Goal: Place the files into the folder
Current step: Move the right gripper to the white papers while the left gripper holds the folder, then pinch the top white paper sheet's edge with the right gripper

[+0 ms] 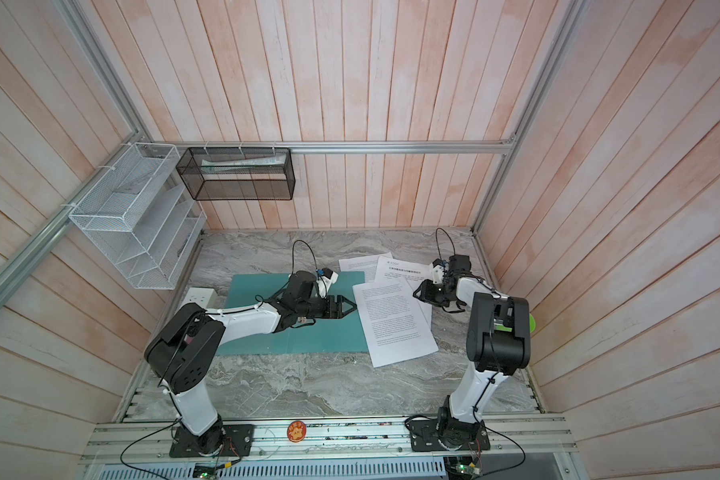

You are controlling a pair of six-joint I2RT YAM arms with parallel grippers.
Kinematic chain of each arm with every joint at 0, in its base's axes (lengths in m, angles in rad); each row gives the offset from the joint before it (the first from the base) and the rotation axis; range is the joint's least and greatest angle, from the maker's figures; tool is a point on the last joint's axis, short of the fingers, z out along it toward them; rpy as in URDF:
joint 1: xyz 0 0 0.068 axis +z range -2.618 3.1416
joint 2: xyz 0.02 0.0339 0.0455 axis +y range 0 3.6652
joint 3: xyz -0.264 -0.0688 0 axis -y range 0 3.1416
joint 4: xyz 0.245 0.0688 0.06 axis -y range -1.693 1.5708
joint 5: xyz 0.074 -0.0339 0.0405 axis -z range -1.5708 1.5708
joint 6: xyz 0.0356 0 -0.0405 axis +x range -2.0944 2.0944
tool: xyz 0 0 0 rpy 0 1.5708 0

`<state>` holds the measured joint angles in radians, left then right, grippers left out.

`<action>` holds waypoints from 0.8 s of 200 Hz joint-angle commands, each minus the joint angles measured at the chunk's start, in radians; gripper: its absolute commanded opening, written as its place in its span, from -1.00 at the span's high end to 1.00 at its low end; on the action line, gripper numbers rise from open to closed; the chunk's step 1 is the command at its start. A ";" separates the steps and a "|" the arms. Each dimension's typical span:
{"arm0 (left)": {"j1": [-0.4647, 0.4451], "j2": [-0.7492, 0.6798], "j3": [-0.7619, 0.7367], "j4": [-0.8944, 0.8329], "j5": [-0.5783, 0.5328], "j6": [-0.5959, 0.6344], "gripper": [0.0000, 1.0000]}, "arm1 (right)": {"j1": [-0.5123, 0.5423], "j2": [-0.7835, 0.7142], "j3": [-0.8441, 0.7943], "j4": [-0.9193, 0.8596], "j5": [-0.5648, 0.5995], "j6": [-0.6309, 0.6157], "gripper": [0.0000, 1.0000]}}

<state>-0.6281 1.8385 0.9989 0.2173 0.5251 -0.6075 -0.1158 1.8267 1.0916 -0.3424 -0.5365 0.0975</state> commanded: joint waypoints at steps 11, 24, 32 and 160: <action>-0.020 0.054 0.027 0.073 0.042 -0.044 -0.56 | 0.002 0.063 0.031 -0.025 -0.044 -0.037 0.18; -0.027 0.071 0.034 0.074 0.044 -0.050 -0.56 | 0.002 0.069 0.027 -0.044 -0.021 -0.039 0.18; -0.030 0.077 0.039 0.071 0.045 -0.054 -0.55 | 0.001 0.060 0.022 -0.047 -0.020 -0.041 0.18; -0.038 0.210 0.058 0.096 0.030 -0.100 -0.49 | -0.012 0.030 -0.109 0.039 -0.364 0.029 0.32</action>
<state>-0.6640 2.0098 1.0435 0.3080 0.5575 -0.6945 -0.1276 1.8694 1.0031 -0.3229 -0.7841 0.1051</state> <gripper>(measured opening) 0.747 0.343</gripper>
